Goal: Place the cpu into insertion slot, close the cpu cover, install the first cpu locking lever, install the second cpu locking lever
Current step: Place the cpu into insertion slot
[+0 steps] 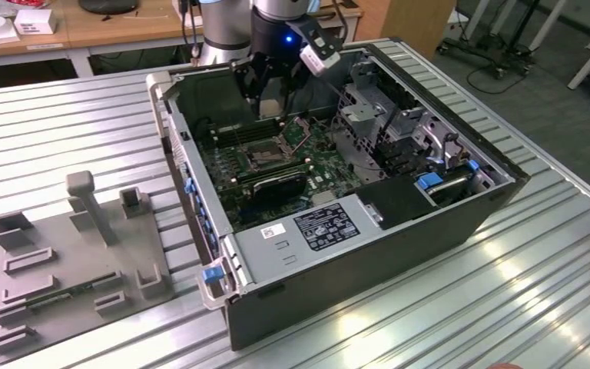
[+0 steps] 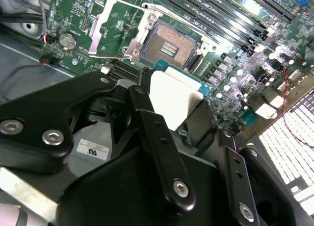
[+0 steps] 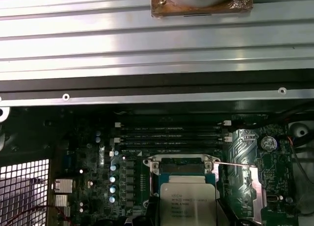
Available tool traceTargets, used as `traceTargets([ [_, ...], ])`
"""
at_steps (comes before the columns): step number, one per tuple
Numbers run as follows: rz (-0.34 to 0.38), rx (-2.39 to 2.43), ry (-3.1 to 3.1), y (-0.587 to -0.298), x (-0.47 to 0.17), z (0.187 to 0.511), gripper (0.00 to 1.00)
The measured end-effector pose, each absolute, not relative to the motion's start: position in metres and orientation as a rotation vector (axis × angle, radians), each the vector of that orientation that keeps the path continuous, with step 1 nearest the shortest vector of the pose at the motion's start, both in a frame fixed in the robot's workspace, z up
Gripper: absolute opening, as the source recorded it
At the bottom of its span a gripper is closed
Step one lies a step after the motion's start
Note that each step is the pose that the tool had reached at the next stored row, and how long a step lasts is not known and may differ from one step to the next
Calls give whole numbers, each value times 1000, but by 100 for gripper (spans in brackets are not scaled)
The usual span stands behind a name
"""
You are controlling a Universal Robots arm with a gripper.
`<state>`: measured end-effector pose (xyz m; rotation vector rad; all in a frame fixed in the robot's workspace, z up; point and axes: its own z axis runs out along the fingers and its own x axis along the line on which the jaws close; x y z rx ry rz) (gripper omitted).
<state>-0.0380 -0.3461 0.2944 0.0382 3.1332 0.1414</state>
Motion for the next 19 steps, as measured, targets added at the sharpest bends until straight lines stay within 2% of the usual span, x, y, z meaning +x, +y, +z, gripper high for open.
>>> traceTargets([
  [19,142,38,3133,-346,-39,288,54],
])
